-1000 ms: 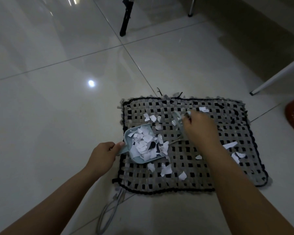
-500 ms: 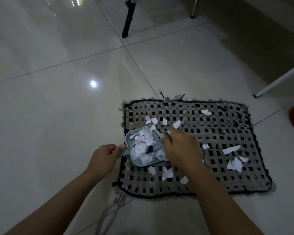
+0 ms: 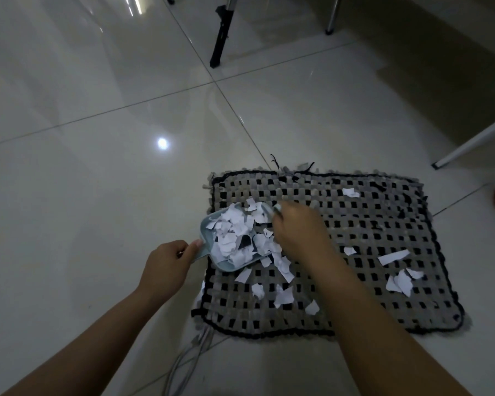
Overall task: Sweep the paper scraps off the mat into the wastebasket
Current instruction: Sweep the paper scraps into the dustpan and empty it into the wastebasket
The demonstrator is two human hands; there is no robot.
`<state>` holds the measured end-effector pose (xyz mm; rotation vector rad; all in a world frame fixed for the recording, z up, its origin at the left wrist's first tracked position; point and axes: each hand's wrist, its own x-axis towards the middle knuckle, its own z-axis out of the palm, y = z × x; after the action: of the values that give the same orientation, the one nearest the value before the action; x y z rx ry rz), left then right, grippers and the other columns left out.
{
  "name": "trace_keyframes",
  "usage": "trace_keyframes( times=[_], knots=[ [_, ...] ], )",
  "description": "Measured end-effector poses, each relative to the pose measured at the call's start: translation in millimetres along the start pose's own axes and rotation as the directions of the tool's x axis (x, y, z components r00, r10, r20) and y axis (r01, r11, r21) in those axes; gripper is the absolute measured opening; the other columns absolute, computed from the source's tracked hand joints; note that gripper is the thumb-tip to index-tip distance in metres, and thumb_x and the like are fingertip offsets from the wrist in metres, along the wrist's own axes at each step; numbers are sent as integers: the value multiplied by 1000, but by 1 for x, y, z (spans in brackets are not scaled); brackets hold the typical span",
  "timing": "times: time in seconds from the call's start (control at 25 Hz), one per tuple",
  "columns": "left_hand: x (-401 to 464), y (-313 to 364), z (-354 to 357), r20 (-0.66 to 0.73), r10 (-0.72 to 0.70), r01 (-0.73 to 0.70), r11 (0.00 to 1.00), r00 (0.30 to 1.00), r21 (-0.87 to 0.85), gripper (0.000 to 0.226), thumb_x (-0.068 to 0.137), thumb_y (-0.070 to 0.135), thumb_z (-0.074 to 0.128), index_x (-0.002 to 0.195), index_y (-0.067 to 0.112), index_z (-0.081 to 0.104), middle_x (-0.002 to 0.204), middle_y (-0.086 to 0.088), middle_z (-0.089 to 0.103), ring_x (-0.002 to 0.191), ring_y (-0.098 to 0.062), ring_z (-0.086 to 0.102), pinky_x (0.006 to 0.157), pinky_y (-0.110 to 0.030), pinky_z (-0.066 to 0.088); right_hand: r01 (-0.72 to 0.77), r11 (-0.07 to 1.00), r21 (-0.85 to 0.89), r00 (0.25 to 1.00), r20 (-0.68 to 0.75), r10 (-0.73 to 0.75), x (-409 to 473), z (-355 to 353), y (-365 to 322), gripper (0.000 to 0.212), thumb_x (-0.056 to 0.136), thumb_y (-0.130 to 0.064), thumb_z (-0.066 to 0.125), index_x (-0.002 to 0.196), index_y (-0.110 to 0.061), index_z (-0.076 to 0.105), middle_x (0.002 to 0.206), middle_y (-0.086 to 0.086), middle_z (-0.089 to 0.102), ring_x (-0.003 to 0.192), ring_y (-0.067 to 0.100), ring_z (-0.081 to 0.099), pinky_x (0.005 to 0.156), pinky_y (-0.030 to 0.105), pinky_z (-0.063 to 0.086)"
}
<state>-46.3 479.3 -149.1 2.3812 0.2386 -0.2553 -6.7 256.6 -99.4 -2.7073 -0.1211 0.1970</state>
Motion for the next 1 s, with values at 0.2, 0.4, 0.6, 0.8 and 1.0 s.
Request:
trace_keyframes(
  times=[0.2,0.4,0.6,0.8,1.0],
  knots=[
    [5,-4,-4,20,3,-4,1000,1000,29,50,92,35,49,58,-2,51,53,-13,48,50,-22,43,50,-29,28,-9,989,149,1000,8,8,-16,-6,-5,42,93,-15,43,54,-20,28,52,-3,33,46,11,29,44,25,20],
    [7,-4,-11,72,17,-20,999,997,34,49,92,35,50,50,12,39,47,-4,38,46,-17,37,49,-29,26,-114,982,153,987,-94,129,-4,-24,4,43,94,-16,43,53,-19,29,52,-2,34,46,14,32,44,25,21],
    [8,-4,-11,82,27,-29,999,996,26,49,92,37,50,51,10,39,49,-7,40,47,-19,37,50,-29,26,13,1000,-3,999,36,-13,29,-16,-14,26,96,-21,39,86,-2,55,78,9,52,68,24,47,57,29,33],
    [10,-9,-15,125,49,-52,998,991,24,51,91,37,51,49,12,38,46,-4,38,45,-16,36,50,-29,26,53,998,32,994,94,-56,3,-2,-25,24,93,-15,41,71,-8,46,65,3,45,61,23,43,50,30,28],
    [15,-14,-18,163,67,-69,998,984,10,49,90,37,53,49,11,44,45,-2,39,45,-16,37,51,-29,27,-160,966,201,973,-131,189,-29,-16,-17,44,95,-17,42,54,-23,27,52,-3,35,45,10,31,43,25,21]
  ],
)
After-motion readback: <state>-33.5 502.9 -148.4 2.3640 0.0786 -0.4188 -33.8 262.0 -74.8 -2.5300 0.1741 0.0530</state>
